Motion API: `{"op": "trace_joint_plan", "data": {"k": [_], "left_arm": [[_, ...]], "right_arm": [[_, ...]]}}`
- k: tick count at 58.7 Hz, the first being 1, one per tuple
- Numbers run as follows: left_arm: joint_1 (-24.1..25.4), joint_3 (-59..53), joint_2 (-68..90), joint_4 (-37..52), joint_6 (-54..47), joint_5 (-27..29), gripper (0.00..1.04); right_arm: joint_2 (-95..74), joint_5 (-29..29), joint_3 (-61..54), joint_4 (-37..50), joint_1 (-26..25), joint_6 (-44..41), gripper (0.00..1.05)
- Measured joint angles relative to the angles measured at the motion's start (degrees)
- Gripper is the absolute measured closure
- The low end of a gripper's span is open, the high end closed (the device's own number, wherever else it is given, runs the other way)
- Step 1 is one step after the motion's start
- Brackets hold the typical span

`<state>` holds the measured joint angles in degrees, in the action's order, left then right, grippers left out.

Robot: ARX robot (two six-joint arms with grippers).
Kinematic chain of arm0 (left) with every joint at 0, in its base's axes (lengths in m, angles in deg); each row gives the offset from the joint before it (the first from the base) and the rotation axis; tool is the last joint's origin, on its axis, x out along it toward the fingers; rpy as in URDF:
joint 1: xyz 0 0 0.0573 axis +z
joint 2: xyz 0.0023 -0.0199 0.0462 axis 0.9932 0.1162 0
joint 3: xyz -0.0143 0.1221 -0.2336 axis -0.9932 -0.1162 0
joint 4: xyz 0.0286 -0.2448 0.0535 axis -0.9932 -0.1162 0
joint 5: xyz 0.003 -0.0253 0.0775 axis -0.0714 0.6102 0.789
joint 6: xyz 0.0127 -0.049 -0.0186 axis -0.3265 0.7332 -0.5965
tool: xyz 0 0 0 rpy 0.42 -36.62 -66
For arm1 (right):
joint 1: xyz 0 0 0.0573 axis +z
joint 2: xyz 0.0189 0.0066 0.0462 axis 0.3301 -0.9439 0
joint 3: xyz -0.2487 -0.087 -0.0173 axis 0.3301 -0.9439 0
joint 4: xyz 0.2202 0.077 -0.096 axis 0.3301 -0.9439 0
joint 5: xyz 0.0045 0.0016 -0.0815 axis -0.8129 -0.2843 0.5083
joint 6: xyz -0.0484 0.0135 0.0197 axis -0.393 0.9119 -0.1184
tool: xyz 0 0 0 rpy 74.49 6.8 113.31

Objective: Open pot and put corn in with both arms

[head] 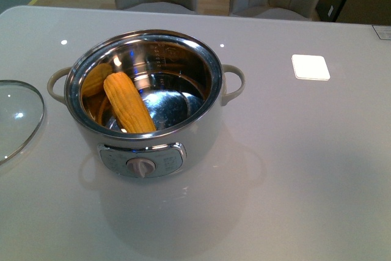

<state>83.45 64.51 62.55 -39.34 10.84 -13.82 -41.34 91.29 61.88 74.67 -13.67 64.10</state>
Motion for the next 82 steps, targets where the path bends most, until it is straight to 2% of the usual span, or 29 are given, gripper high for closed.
{"op": "trace_joint_plan", "data": {"k": [13, 19, 24, 29, 34, 49, 51, 59, 64, 82], "left_arm": [[0.0, 0.0, 0.0, 0.0, 0.0, 0.0, 0.07], [0.0, 0.0, 0.0, 0.0, 0.0, 0.0, 0.07], [0.0, 0.0, 0.0, 0.0, 0.0, -0.1, 0.07], [0.0, 0.0, 0.0, 0.0, 0.0, 0.0, 0.07], [0.0, 0.0, 0.0, 0.0, 0.0, 0.0, 0.07], [0.0, 0.0, 0.0, 0.0, 0.0, 0.0, 0.07], [0.0, 0.0, 0.0, 0.0, 0.0, 0.0, 0.07], [0.0, 0.0, 0.0, 0.0, 0.0, 0.0, 0.07], [0.0, 0.0, 0.0, 0.0, 0.0, 0.0, 0.07], [0.0, 0.0, 0.0, 0.0, 0.0, 0.0, 0.07]], "right_arm": [[8.5, 1.1, -2.2, -6.6, 0.3, 0.5, 0.09], [10.4, 1.8, -4.5, -6.8, 0.6, 0.4, 0.09], [14.8, -7.0, -12.3, 9.1, -3.3, -6.6, 0.22], [18.4, -8.6, -16.5, 20.4, -5.1, -12.2, 0.36], [20.2, -9.0, -17.0, 22.2, -5.4, -14.9, 0.50], [23.8, -9.0, -19.2, 20.5, -5.4, -17.0, 0.93], [24.5, -9.0, -19.4, 20.1, -5.4, -17.2, 1.02], [27.8, -9.1, -20.5, 19.5, -5.4, -17.5, 1.03], [35.1, -9.1, -20.5, 10.6, -5.4, -17.5, 1.03], [37.2, -9.1, -20.5, 9.8, -5.4, -17.5, 1.03]]}}
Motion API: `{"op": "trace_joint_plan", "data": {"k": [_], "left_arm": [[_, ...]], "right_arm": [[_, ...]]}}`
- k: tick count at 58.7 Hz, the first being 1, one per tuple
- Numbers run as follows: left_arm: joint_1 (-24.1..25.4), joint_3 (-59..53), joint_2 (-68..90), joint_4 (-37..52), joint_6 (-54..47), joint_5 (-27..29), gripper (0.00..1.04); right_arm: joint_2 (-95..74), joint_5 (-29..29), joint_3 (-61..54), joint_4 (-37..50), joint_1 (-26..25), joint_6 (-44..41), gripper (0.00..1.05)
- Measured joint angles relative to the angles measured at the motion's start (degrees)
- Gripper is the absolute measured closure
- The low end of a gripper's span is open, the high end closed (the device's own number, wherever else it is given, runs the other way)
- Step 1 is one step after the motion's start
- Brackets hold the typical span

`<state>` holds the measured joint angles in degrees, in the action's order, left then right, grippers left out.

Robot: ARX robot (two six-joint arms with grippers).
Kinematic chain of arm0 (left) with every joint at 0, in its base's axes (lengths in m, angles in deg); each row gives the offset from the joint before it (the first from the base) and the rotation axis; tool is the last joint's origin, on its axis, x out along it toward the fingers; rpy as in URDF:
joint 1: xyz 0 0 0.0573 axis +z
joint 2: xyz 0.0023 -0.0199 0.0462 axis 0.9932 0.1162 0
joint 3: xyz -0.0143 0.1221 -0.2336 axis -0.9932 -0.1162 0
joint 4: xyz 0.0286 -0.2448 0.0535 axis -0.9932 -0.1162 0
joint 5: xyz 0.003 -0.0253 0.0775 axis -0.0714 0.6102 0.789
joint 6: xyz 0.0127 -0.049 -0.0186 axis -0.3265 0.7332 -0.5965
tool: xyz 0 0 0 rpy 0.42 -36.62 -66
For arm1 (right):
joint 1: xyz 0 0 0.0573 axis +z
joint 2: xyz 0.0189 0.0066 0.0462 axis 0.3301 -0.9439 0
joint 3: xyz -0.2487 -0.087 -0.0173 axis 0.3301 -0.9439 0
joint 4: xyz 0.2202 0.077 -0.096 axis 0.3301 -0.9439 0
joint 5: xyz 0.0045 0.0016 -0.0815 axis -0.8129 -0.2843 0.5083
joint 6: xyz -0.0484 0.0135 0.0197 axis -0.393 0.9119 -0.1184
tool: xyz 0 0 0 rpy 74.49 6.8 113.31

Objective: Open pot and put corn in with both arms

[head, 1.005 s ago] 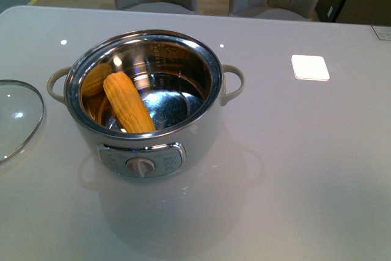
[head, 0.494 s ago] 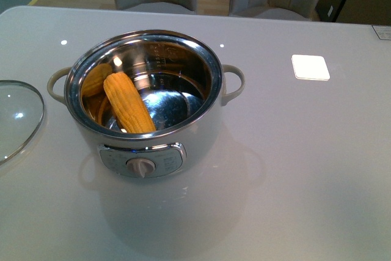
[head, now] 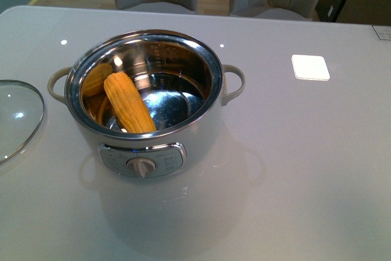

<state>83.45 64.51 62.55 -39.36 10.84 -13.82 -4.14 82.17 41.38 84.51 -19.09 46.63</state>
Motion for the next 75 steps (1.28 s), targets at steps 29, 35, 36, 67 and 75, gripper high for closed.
{"op": "trace_joint_plan", "data": {"k": [29, 35, 36, 67, 75], "left_arm": [[0.0, 0.0, 0.0, 0.0, 0.0, 0.0, 0.07], [0.0, 0.0, 0.0, 0.0, 0.0, 0.0, 0.07], [0.0, 0.0, 0.0, 0.0, 0.0, 0.0, 0.07], [0.0, 0.0, 0.0, 0.0, 0.0, 0.0, 0.07], [0.0, 0.0, 0.0, 0.0, 0.0, 0.0, 0.07]], "right_arm": [[0.0, 0.0, 0.0, 0.0, 0.0, -0.1, 0.59], [0.0, 0.0, 0.0, 0.0, 0.0, -0.1, 0.42], [0.0, 0.0, 0.0, 0.0, 0.0, -0.1, 0.36], [0.0, 0.0, 0.0, 0.0, 0.0, -0.1, 0.09], [0.0, 0.0, 0.0, 0.0, 0.0, -0.1, 0.09]]}}
